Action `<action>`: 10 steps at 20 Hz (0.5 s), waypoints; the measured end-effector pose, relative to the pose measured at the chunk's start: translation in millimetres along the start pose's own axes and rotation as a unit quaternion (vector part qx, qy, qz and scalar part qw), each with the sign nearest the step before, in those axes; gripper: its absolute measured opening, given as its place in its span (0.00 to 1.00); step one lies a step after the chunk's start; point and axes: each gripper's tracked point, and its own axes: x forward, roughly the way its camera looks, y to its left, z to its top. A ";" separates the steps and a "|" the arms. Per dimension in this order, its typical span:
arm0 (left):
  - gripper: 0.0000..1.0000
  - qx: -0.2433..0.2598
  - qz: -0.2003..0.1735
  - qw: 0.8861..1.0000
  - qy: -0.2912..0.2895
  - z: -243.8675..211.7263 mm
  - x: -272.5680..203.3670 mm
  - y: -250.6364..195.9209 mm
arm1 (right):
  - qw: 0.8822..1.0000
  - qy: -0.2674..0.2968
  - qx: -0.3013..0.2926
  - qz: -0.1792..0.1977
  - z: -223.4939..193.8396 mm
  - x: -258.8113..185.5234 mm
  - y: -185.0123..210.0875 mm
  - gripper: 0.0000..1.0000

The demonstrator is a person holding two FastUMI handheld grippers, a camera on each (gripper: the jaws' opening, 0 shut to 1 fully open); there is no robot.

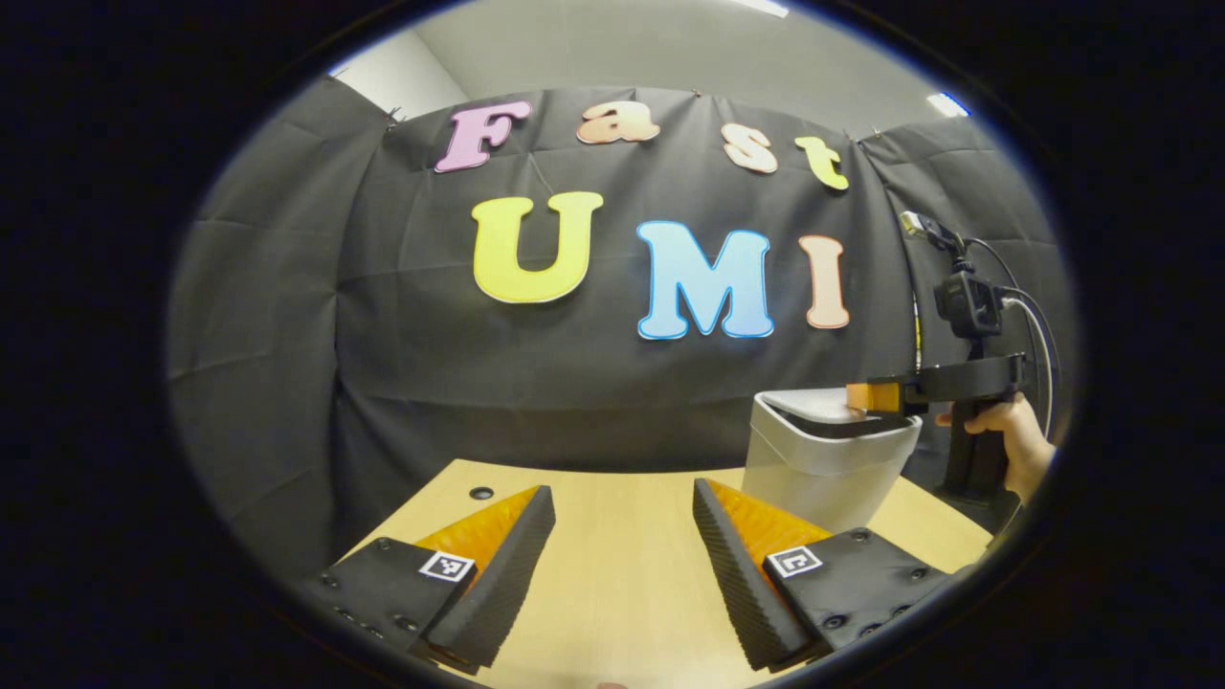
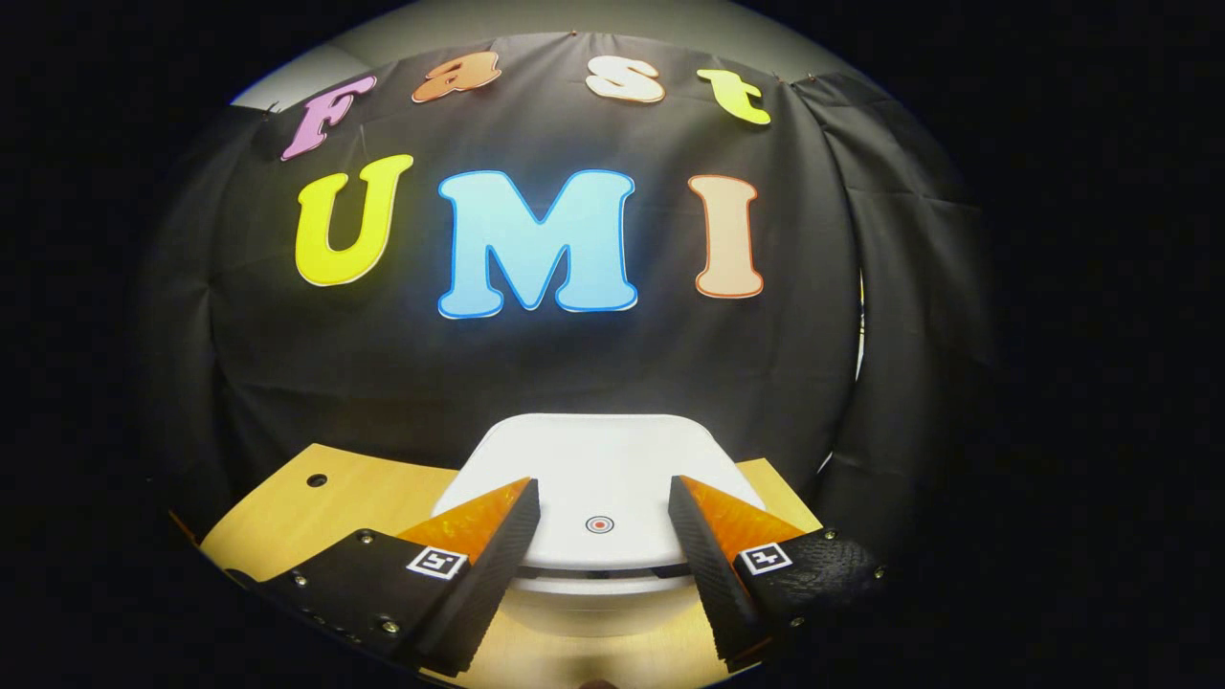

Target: Press the lid of the desktop garbage bin to open it, pick up the crumpled paper on the desktop and throw it into the bin, then pick up the pop can on the desktop and drop it into the bin, and finally close the garbage bin lid.

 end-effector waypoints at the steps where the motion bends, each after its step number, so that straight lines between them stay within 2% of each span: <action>1: 1.00 0.000 0.000 1.000 0.000 -0.6 0.7 0.8 | 1.000 0.002 0.000 0.000 -1.8 0.6 0.6 0.88; 5: 1.00 -0.003 0.002 1.000 0.002 -2.9 2.0 3.4 | 1.000 0.015 0.009 0.003 -14.4 2.4 0.6 0.88; 7: 1.00 -0.004 0.001 1.000 0.003 -4.0 2.8 3.8 | 1.000 0.011 0.007 0.004 -13.7 2.7 0.8 0.95; 10: 1.00 -0.002 -0.003 1.000 0.005 -4.9 7.0 1.7 | 1.000 0.008 -0.005 0.004 -15.8 2.7 1.4 0.95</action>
